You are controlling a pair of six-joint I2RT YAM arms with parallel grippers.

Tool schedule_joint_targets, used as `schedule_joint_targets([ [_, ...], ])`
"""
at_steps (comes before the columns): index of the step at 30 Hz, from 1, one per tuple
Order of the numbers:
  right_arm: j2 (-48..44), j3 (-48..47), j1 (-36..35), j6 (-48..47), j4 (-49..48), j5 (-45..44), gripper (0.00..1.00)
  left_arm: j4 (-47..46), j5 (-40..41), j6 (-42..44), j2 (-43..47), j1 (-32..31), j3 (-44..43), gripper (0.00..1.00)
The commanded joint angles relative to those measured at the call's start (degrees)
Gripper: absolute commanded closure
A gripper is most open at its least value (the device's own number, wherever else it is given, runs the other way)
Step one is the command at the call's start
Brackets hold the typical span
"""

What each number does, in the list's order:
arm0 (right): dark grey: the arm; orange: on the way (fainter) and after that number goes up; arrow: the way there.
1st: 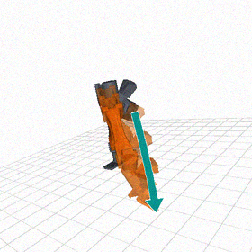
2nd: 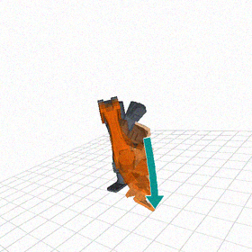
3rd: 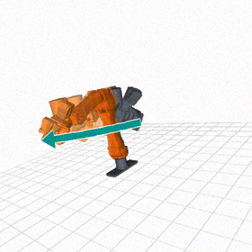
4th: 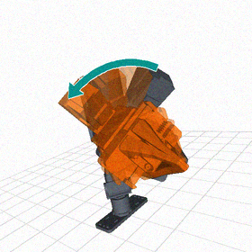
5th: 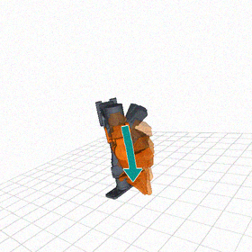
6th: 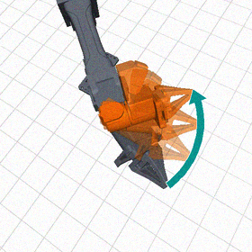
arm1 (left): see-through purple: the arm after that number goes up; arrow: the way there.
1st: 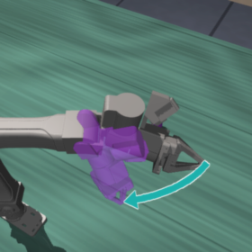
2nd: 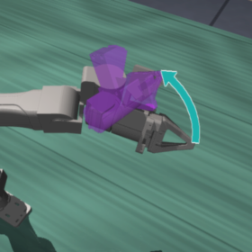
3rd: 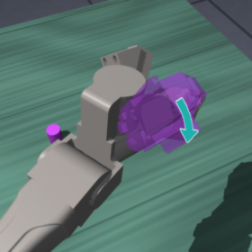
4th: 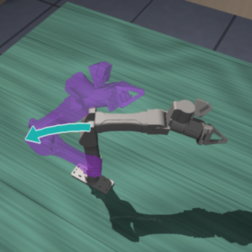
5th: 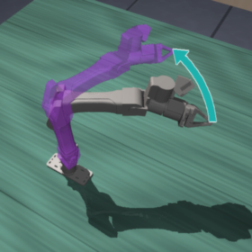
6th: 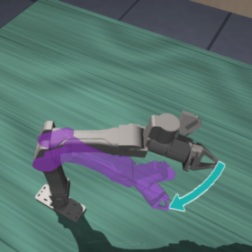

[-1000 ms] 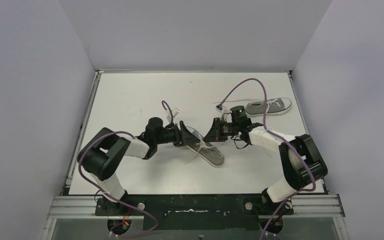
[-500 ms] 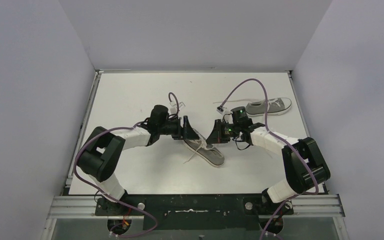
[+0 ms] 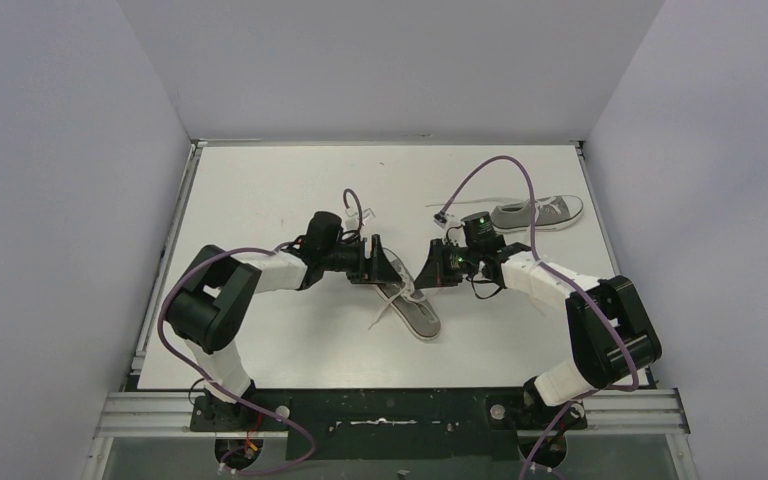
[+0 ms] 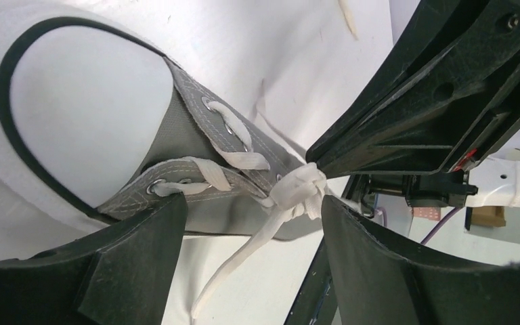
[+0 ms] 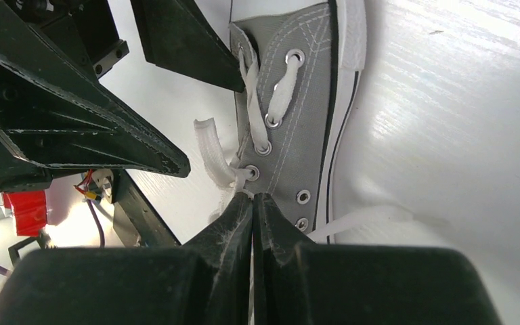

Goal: Tie the shoes
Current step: Cross the shoelace with the shoelace.

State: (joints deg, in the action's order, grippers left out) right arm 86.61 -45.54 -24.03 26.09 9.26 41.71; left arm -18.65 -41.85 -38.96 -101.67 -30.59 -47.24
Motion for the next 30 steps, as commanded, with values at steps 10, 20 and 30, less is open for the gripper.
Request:
schedule_joint_targets([
  [10, -3.2, -2.3, 0.0, -0.9, -1.1, -0.3, 1.0, -5.8, -1.7, -5.1, -3.9, -1.1, -6.8, 0.55],
  [20, -3.2, -2.4, 0.0, -0.6, -1.2, -0.7, 1.0, -8.4, -3.9, -7.0, -5.1, -1.5, -8.1, 0.79],
  [30, -3.9, -3.2, 0.0, 0.5, 4.0, -4.9, 1.0, -1.8, -2.5, -2.4, 1.9, 0.9, -4.8, 1.0],
])
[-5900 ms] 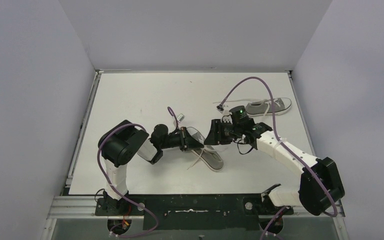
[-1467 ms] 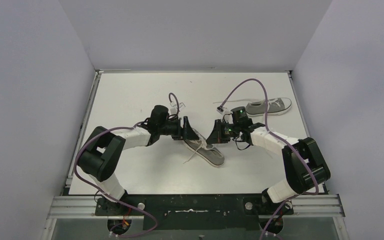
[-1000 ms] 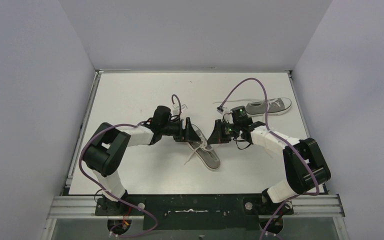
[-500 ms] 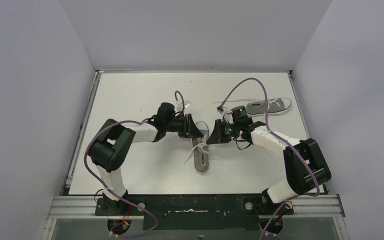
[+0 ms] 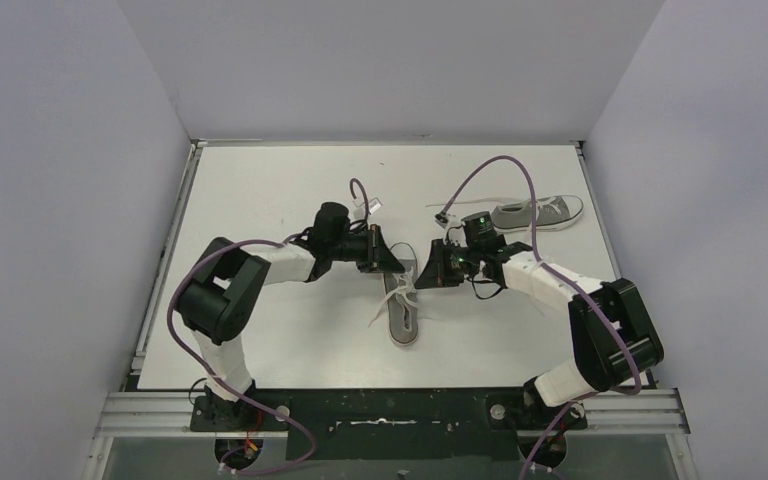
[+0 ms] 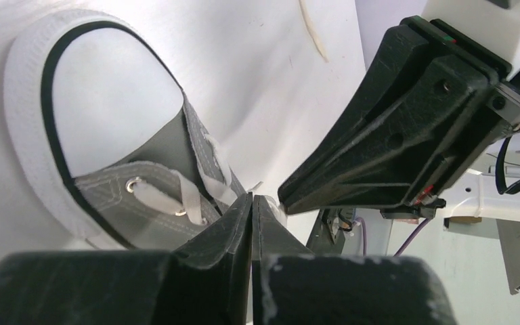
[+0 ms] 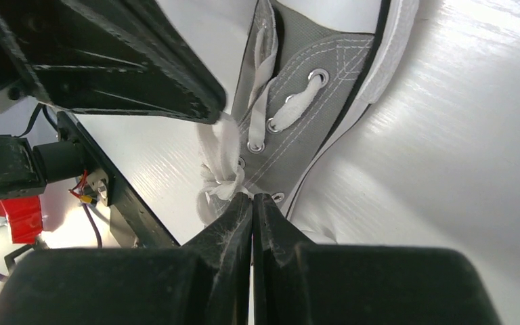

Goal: Tie the shoes
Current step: Cross the shoelace with the shoelace.

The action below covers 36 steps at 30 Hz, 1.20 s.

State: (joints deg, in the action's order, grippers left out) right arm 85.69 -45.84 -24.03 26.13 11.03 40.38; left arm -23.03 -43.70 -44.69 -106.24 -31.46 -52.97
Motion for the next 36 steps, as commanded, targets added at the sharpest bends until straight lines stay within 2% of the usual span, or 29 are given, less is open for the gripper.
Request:
schedule_joint_targets([
  [1, -3.2, -2.7, 0.0, 0.7, 3.0, -4.3, 1.0, 3.5, -0.2, 4.5, 7.8, 1.9, 1.8, 1.0],
  [6, -3.8, -1.1, -0.1, 2.6, 2.3, -6.4, 1.0, 3.2, 0.8, 5.2, 12.1, 2.1, 7.1, 1.0],
  [10, -3.7, -0.4, -0.5, 4.8, -0.3, -6.4, 1.0, 0.0, 0.0, 2.5, 10.7, 2.0, 8.8, 1.0],
  [14, -1.8, -2.4, -0.6, 4.4, 2.4, -8.7, 1.0, -1.0, 0.6, 1.0, 10.6, 1.9, 9.8, 1.0],
  [17, -0.4, -2.6, -0.6, 4.8, 0.6, -5.6, 1.0, -0.3, 0.8, 1.3, 11.6, 1.9, 10.5, 1.0],
  [20, -2.0, 0.3, -0.1, 9.2, -6.4, -5.0, 0.8, 0.7, 0.9, 1.6, 11.7, 1.8, 10.5, 1.0],
  [22, -2.3, 2.3, 0.8, 12.6, -10.2, -4.5, 0.7, 0.1, 0.9, 0.8, 11.2, 1.8, 10.8, 1.0],
  [25, -1.5, 4.1, 1.4, 15.2, -16.1, -2.5, 0.61, -3.5, 0.1, -1.9, 9.6, 1.8, 11.8, 1.0],
  [27, 0.1, 5.5, 1.4, 15.6, -21.5, 1.8, 0.58, -5.5, -0.4, -3.4, 8.8, 1.8, 12.4, 1.0],
  [29, 0.6, 6.8, 1.5, 11.5, -24.3, 5.1, 0.55, -6.6, -0.4, -4.0, 8.6, 1.9, 12.9, 1.0],
  [32, -3.5, 8.8, 2.5, -1.0, -21.9, 4.1, 0.51, -6.0, -0.5, -4.0, 8.5, 2.1, 12.9, 1.0],
  [36, -8.8, 6.1, 3.5, -19.3, -10.8, 0.1, 0.5, -7.2, -1.2, -5.2, 8.1, 2.2, 12.8, 1.0],
])
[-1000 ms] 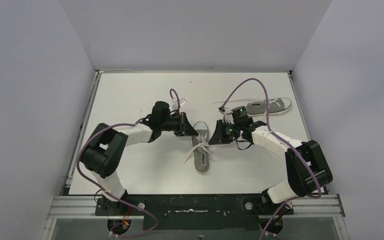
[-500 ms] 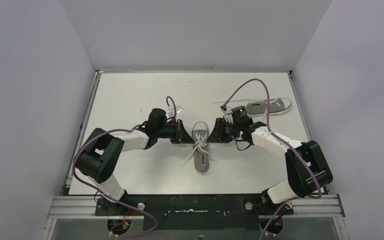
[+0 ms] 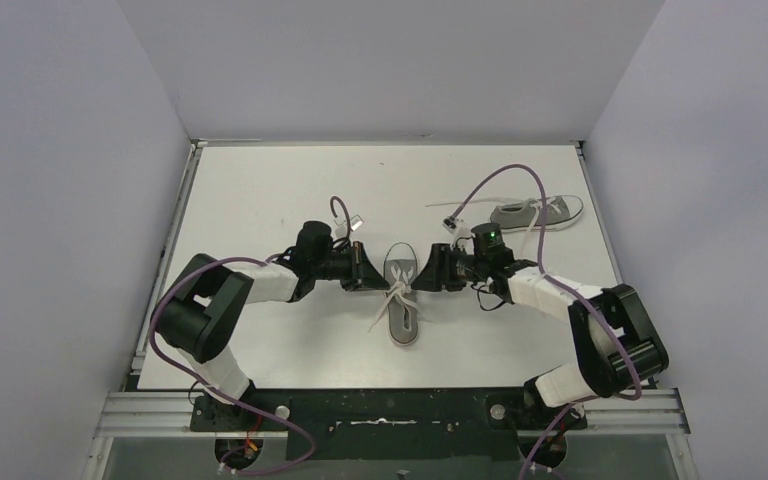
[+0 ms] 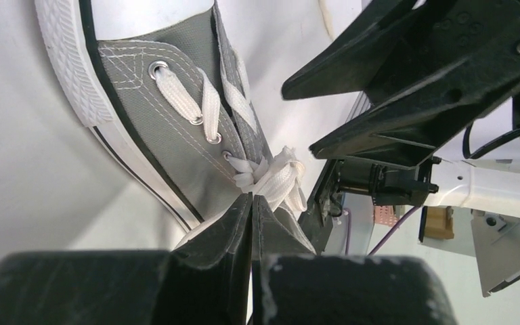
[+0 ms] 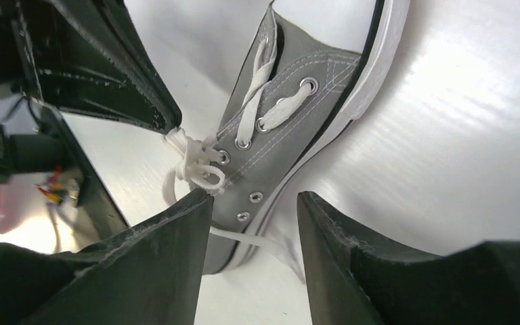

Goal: Tie the shoes
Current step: Cross the shoelace with the shoelace.

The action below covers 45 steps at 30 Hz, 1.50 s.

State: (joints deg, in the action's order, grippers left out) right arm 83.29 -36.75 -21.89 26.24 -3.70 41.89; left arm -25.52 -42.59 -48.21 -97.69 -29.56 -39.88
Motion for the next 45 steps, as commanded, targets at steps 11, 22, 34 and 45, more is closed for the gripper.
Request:
schedule_joint_targets([
  [11, -3.7, -10.0, -1.6, -56.7, 20.9, 10.3, 0.6, -1.1, -3.7, -0.8, -0.2, 0.7, -1.7, 1.0],
  [22, 0.3, -10.3, -6.0, -53.4, 13.7, 5.1, 0.62, -1.8, -4.2, -1.7, -0.5, 0.8, -1.0, 1.0],
  [34, 3.9, -12.8, -7.5, -52.2, 12.3, 4.3, 0.64, -2.2, -4.3, -2.1, -0.8, 0.8, -1.0, 1.0],
  [45, 5.8, -13.2, -8.4, -52.2, 12.1, 5.8, 0.86, -2.0, -4.3, -2.7, -0.2, 0.8, -1.4, 1.0],
])
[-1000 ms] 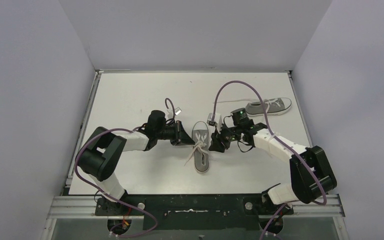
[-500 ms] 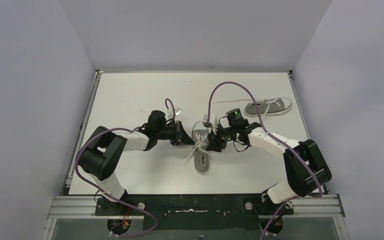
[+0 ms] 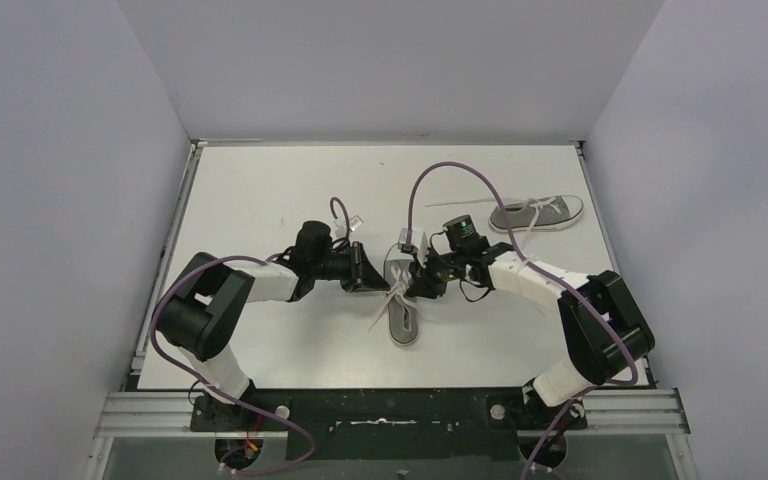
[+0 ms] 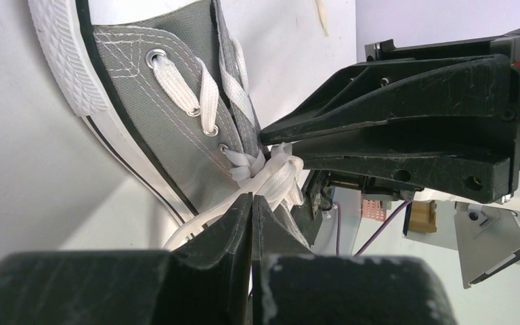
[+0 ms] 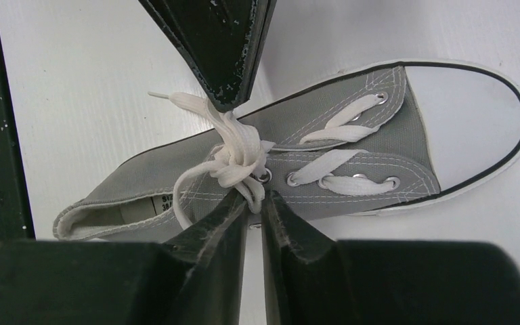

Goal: Tie the shoes
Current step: Cross the shoelace with the shoelace.

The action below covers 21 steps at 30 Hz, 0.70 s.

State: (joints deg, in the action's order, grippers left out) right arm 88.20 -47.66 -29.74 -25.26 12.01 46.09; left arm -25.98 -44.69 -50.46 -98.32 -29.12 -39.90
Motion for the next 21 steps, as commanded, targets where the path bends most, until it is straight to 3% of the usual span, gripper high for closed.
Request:
schedule_joint_targets([
  [1, 0.7, -1.9, -0.5, -0.3, -4.1, 1.5, 0.86, -1.2, -2.1, -0.3, 0.6, 0.4, -1.3, 1.0],
  [4, 0.3, -1.6, -0.6, 0.4, -3.5, 1.0, 1.0, 0.9, -1.3, 0.8, 1.3, 0.5, -1.5, 1.0],
  [6, 0.2, -2.1, -0.5, 1.7, -0.4, -2.2, 1.0, 6.8, 0.7, 3.3, 3.1, 0.9, -2.1, 1.0],
  [8, 0.2, -2.8, -0.5, 5.8, 3.5, -9.3, 1.0, 18.5, 6.2, 8.8, 6.1, 1.1, -3.7, 1.0],
  [9, 0.1, -3.5, -0.5, 7.1, 5.9, -12.0, 1.0, 28.6, 10.1, 13.9, 7.9, 1.0, -4.9, 1.0],
  [11, -0.4, -3.3, -0.6, 10.0, 9.2, -15.7, 1.0, 37.5, 17.1, 18.1, 10.8, 0.7, -6.2, 1.0],
  [15, -1.9, -3.0, -1.1, 13.3, 11.5, -20.1, 1.0, 42.6, 21.9, 21.9, 13.0, 0.8, -6.0, 1.0],
  [21, 0.8, -5.5, -1.1, 16.5, 14.1, -23.2, 1.0, 38.5, 19.4, 20.4, 13.6, 0.0, -3.6, 1.0],
])
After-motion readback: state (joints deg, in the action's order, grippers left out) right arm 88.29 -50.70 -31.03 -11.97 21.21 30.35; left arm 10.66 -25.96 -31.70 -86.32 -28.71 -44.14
